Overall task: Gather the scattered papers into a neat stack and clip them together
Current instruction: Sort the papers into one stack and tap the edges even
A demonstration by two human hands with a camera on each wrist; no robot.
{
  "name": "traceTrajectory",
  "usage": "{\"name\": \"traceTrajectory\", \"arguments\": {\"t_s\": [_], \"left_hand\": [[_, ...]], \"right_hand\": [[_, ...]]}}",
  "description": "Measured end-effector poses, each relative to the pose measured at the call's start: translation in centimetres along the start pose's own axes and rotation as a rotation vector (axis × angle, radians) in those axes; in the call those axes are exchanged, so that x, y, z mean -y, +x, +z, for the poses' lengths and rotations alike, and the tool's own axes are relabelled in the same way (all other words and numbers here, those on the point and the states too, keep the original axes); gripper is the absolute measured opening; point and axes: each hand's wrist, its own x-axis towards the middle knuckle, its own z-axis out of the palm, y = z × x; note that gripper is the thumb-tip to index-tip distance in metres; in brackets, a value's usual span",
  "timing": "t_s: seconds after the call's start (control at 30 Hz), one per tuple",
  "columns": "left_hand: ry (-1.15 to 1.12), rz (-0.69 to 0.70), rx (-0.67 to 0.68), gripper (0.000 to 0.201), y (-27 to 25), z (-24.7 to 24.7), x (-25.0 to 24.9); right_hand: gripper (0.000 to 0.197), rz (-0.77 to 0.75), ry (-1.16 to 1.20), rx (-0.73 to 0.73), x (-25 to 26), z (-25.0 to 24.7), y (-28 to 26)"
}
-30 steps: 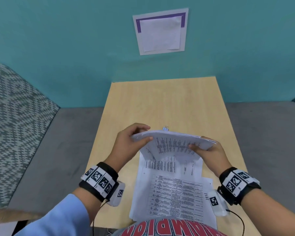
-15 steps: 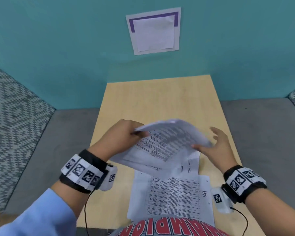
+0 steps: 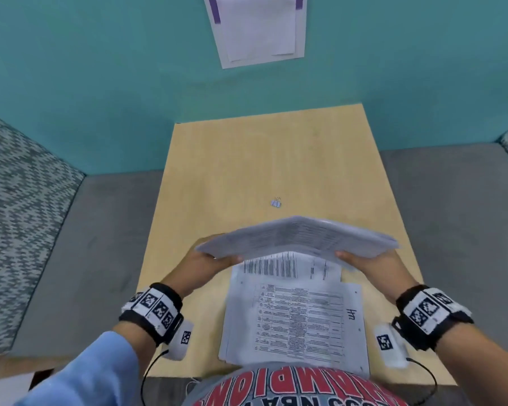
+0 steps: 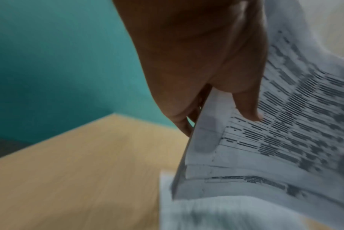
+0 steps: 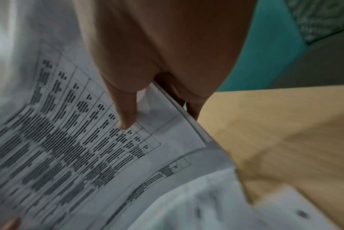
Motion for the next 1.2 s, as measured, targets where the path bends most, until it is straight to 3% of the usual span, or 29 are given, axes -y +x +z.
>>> {"name": "traceTrajectory", "arguments": {"t_s": [0.17,0.23,0.3,0.37,0.47,0.57,0.67,0.73,0.8,0.9,0.97,1.07,1.13,1.2], "left_hand": [[0.067,-0.026,-0.074,0.011,1.4,1.1,5.0],[0.062,0.017,-0.098,0.015,1.6,1.0,4.9],[-0.002,0.032,-0.158,0.005,1.7,0.8,4.0],[-0.025,0.064,-0.206,0.014,1.8,0.6,3.2],[-0.009,0.11,-0.187,0.02,1.9,0.8,3.4],[0.018,0.063,-0.115,0.035,2.0,1.1,3.9],[0.036,0.053,-0.112,0.016,2.4,1.2,3.8],[0.039,0.062,-0.13,0.006,2.6,1.2,3.2],[0.029,0.102,-0.157,0.008,2.7,1.0,2.7],[0.008,0.169,-0.18,0.011,2.5,0.9,1.9],[0.045,0.138,-0.152,0.014,2.4,1.1,2.1],[0.125,0.064,-0.11,0.011,2.3,1.1,2.9],[0.197,0.092,-0.138,0.008,2.0,0.7,2.5],[0.301,0.198,-0.15,0.011,1.3,0.6,0.8]], "right_hand": [[0.018,0.086,-0.105,-0.024,-4.7,0.3,1.6],[0.019,0.088,-0.145,-0.051,-4.4,0.2,1.9],[0.022,0.072,-0.122,-0.082,-3.9,0.0,2.0],[0.022,0.048,-0.08,-0.107,-3.3,-0.5,1.8],[0.02,0.012,-0.098,-0.064,-3.0,-0.9,1.4],[0.034,-0.013,-0.137,-0.017,-3.2,-1.1,1.6],[0.019,-0.019,-0.151,-0.009,-2.1,-1.0,2.1],[0.024,-0.045,-0.193,0.006,-1.3,-1.2,2.1],[0.031,-0.073,-0.201,-0.022,-0.6,-1.2,2.0],[0.022,-0.086,-0.201,-0.075,-0.3,-1.5,1.5],[0.011,-0.041,-0.254,-0.041,-0.7,-1.6,1.1],[0.027,0.022,-0.358,-0.027,-0.8,-1.7,0.5],[0.039,-0.104,-0.517,-0.089,0.3,-1.6,0.5],[0.056,-0.339,-0.771,-0.122,2.1,-0.9,0.5]]}}
